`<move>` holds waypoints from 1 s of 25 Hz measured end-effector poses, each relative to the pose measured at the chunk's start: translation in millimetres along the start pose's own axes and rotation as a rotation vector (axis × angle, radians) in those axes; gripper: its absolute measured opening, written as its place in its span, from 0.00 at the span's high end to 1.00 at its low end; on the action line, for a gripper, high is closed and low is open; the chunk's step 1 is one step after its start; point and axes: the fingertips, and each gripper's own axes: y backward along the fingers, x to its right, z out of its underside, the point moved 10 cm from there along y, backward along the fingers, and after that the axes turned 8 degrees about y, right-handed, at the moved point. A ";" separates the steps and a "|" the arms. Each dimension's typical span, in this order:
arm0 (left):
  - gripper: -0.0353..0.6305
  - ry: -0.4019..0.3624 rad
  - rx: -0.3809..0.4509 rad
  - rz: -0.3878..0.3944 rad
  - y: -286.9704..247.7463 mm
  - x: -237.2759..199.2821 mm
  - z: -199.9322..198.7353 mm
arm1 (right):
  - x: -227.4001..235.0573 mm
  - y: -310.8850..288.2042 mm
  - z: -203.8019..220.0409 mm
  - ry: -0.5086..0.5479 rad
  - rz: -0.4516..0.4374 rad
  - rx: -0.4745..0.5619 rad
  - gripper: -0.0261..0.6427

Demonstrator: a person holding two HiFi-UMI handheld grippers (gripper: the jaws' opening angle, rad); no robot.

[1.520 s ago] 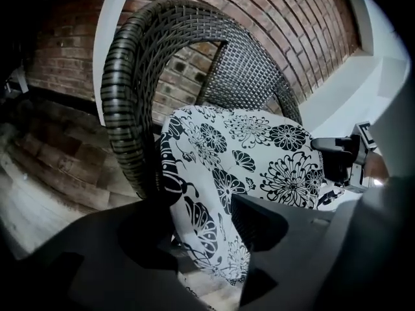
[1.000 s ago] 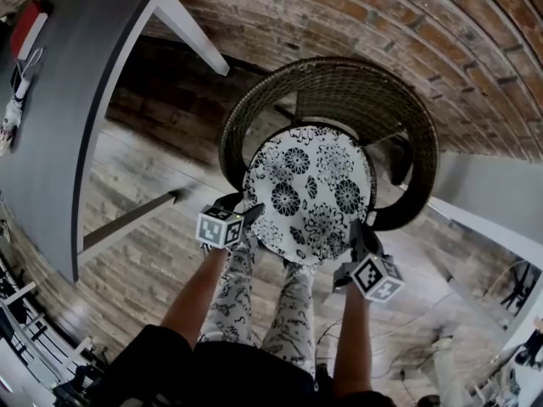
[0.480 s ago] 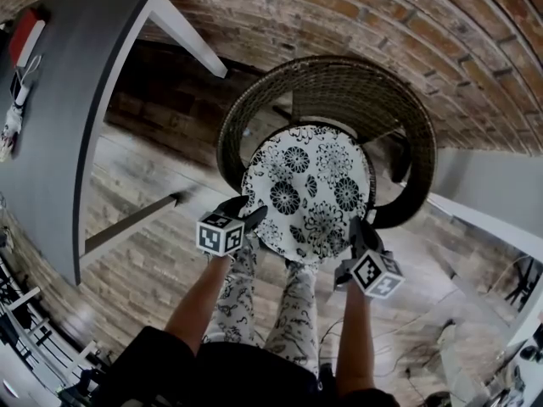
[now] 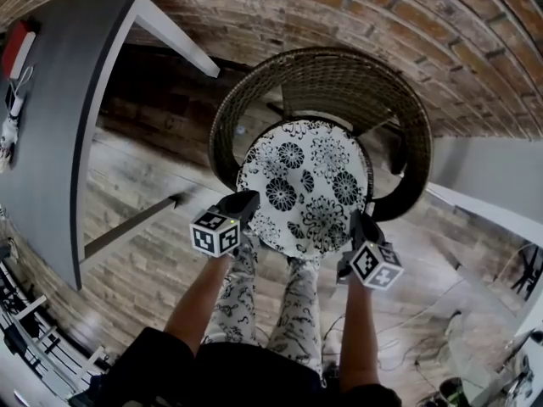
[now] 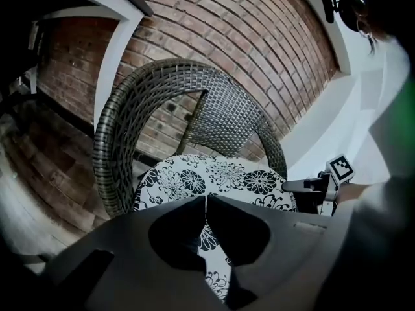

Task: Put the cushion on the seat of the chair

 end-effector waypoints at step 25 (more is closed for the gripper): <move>0.94 -0.011 -0.005 0.034 -1.8 15.4 -2.0 | 60.3 -35.3 30.0 0.103 0.119 -0.170 0.93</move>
